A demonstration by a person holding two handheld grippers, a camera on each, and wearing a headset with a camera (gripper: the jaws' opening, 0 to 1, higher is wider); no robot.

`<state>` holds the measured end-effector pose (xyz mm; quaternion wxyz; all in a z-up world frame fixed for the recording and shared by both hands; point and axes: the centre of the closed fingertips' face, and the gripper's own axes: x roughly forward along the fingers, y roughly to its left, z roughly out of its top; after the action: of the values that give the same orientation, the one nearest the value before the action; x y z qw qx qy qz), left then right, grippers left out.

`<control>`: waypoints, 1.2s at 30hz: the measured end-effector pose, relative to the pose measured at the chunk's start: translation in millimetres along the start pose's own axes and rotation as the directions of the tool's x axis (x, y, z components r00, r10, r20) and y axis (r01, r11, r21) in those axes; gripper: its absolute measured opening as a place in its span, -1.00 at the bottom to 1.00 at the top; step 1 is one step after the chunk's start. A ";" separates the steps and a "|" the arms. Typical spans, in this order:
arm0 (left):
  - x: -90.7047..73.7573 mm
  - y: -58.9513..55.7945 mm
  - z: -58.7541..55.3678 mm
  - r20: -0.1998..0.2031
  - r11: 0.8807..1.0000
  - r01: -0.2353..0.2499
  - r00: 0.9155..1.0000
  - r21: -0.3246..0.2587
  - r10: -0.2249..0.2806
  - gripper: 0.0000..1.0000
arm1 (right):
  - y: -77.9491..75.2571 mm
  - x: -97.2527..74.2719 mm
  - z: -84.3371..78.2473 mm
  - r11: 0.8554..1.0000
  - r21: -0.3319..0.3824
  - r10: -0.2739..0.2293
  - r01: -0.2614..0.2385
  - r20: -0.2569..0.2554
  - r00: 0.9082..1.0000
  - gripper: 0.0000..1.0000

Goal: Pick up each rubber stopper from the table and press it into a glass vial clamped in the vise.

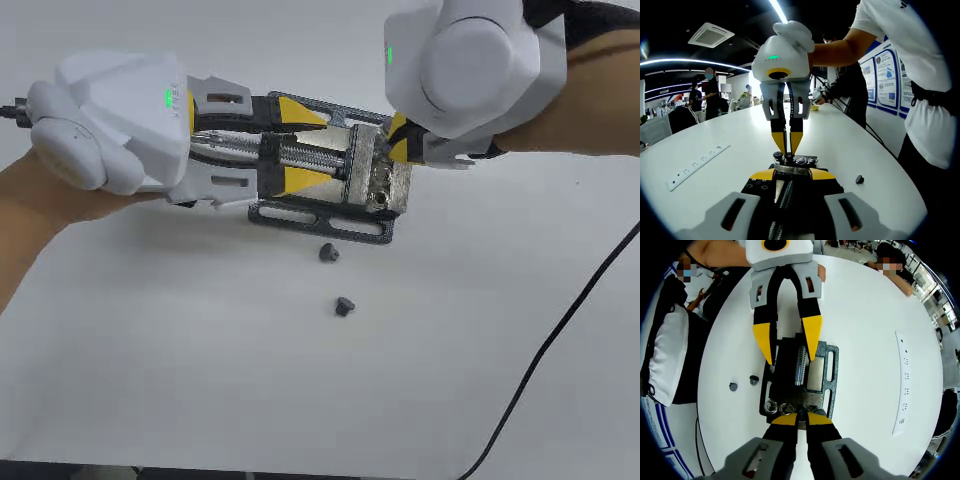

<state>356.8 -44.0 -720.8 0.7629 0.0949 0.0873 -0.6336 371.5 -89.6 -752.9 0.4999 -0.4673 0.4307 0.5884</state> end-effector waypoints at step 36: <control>2.8 4.2 1.8 0.007 1.000 -0.008 1.000 0.002 0.008 -0.57 | -0.1 3.3 -4.0 1.000 0.009 -0.007 0.007 -0.025 1.000 -0.89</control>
<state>361.5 -46.4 -719.6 0.7655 0.0939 0.0838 -0.6310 371.9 -92.8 -756.9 0.4986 -0.4739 0.4379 0.5788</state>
